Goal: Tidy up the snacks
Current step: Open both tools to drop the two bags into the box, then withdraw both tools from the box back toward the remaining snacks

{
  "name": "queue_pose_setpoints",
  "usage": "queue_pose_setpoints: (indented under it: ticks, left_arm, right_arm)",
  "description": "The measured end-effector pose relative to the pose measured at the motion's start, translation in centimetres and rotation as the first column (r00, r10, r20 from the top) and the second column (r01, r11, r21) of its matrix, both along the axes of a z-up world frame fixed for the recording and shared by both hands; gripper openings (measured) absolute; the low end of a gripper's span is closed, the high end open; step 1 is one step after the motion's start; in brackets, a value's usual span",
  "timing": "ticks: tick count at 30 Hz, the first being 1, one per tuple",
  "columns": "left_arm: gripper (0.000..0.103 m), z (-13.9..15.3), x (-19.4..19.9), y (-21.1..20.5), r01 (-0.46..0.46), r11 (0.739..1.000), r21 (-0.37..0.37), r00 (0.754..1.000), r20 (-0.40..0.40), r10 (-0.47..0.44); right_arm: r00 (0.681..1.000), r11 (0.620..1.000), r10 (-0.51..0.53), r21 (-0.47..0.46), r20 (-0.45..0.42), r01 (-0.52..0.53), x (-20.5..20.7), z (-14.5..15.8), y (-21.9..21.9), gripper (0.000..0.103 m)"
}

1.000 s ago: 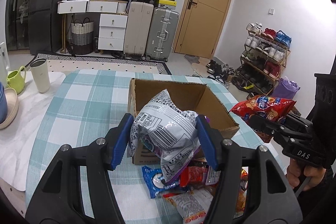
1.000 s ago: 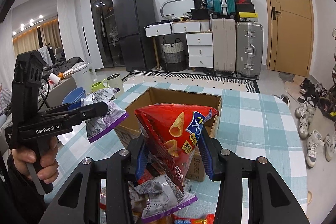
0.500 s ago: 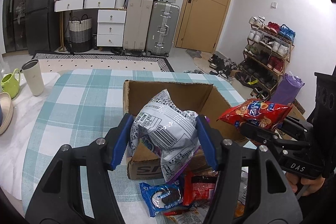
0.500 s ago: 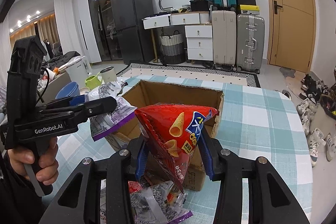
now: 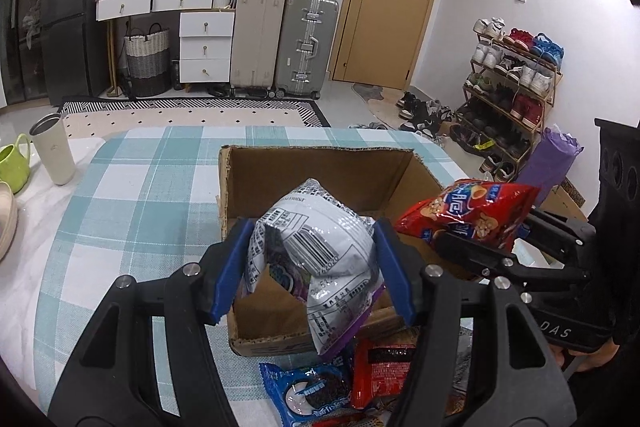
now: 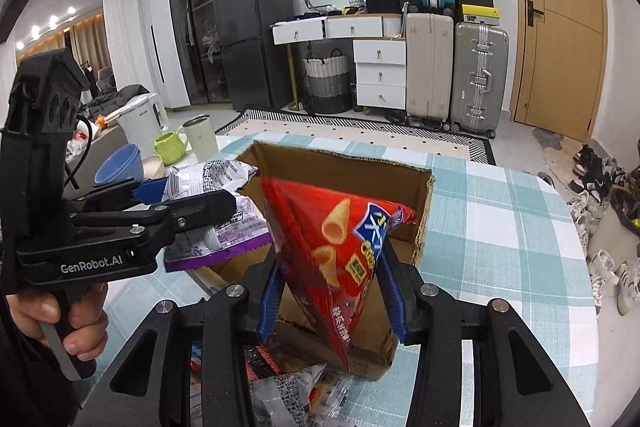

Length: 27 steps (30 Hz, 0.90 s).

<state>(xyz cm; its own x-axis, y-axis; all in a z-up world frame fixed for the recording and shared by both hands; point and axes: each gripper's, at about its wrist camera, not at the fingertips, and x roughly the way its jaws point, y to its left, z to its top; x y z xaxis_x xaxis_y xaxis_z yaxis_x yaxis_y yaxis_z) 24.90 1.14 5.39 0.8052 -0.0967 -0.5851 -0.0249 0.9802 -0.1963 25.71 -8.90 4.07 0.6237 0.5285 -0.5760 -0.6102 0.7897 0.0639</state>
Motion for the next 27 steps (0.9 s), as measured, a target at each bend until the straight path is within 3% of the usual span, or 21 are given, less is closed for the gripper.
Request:
queue_pose_setpoints:
  ticks: [5, 7, 11, 15, 16, 17, 27]
  left_arm:
    - [0.060, -0.2, 0.2, -0.1, 0.006, 1.000, 0.004, 1.000, 0.005, -0.006]
    - [0.063, -0.1, 0.2, 0.0, 0.009, 1.000, 0.003, 1.000, 0.000, -0.009]
    - [0.081, -0.1, -0.2, 0.4, -0.001, 1.000, -0.003, 1.000, -0.024, 0.001]
    - [0.089, 0.6, -1.3, 0.4, 0.012, 1.000, -0.008, 1.000, -0.020, -0.012]
    - [0.098, 0.8, -1.8, 0.3, 0.011, 1.000, 0.003, 1.000, -0.014, -0.010]
    - [0.102, 1.0, -2.4, 0.1, 0.006, 1.000, 0.011, 1.000, -0.009, -0.006]
    - [0.102, 2.0, -9.1, -1.1, -0.005, 1.000, 0.025, 1.000, 0.000, 0.005]
  right_arm:
    - [1.000, 1.000, 0.009, -0.003, 0.001, -0.009, 0.1, -0.3, 0.0, 0.045]
    - [1.000, 1.000, 0.020, 0.010, 0.011, -0.020, -0.4, 0.0, -0.2, 0.062]
    - [0.999, 1.000, 0.015, 0.012, 0.044, -0.015, -1.4, 0.6, -0.6, 0.075]
    - [0.999, 0.999, -0.020, 0.033, 0.034, 0.018, -2.3, 1.3, -2.0, 0.096]
    - [0.999, 0.999, -0.030, 0.038, 0.033, 0.029, -2.6, 1.4, -2.4, 0.100]
    - [0.998, 0.998, -0.045, 0.048, 0.032, 0.044, -3.0, 1.7, -3.1, 0.101]
    - [0.996, 0.994, -0.088, 0.069, -0.027, 0.090, -6.9, 1.7, -7.4, 0.102]
